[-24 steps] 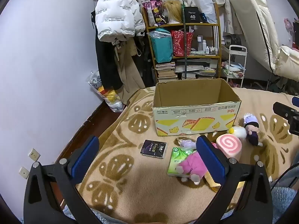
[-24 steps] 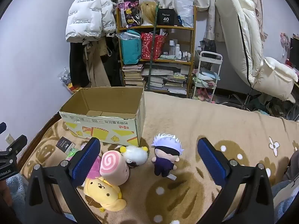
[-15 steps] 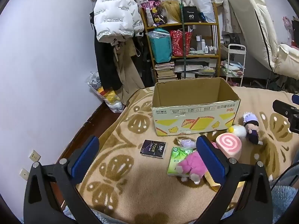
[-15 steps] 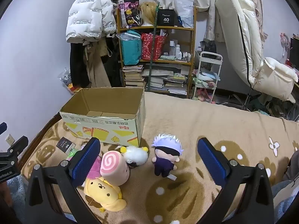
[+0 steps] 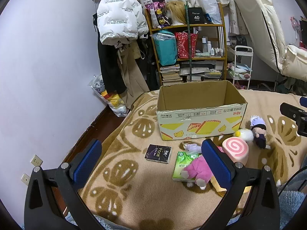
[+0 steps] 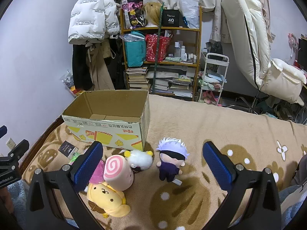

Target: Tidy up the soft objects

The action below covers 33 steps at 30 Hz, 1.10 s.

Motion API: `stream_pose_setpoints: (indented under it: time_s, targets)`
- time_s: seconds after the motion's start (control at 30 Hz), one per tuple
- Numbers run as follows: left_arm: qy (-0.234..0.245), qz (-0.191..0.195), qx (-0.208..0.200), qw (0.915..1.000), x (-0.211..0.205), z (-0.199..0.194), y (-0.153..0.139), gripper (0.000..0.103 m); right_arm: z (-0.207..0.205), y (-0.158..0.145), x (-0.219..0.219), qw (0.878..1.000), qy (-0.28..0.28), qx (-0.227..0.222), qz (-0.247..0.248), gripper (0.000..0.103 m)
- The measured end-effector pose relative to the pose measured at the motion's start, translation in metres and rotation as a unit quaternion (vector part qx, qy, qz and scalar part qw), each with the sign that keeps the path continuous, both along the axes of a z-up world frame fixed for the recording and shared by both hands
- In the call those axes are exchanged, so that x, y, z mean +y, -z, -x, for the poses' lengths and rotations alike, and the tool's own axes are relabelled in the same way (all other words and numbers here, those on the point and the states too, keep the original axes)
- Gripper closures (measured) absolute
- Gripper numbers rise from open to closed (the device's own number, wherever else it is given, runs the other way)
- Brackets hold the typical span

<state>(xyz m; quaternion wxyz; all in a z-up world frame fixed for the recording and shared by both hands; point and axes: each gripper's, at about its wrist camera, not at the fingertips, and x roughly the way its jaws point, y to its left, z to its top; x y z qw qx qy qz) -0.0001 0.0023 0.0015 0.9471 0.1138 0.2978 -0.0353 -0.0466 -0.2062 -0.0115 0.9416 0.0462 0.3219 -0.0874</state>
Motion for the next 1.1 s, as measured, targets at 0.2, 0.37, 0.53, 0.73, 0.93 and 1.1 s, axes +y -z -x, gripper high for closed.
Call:
stream_pose_setpoints:
  time_s: [0.2,0.37,0.53,0.73,0.93,1.1]
  targets:
    - [0.000,-0.001,0.000,1.0000,0.0000,0.0004,-0.0004,0.001,0.0000,0.0010,-0.0003,1.000,-0.002,-0.002,0.000,0.000]
    - [0.001,-0.003,-0.003,1.0000,-0.0011,0.0013,-0.0018,0.001,-0.0020,-0.0016,0.0025,1.000,-0.003,-0.001,0.000,0.000]
    - [0.002,-0.002,-0.005,1.0000,-0.0011,0.0022,-0.0025,0.001,-0.0006,-0.0033,0.0032,1.000,-0.002,-0.001,0.001,0.000]
    - [0.006,-0.004,-0.010,0.9999,-0.0020,0.0065,-0.0065,0.001,-0.0001,-0.0028,0.0020,1.000,-0.002,-0.001,0.002,0.000]
    - [0.006,-0.003,-0.010,0.9999,-0.0021,0.0069,-0.0063,0.001,-0.0002,-0.0026,0.0019,1.000,-0.003,-0.001,0.001,0.000]
    - [0.006,-0.004,-0.010,0.9999,-0.0030,0.0069,-0.0054,0.001,0.0009,-0.0078,0.0036,1.000,-0.003,-0.002,0.001,0.000]
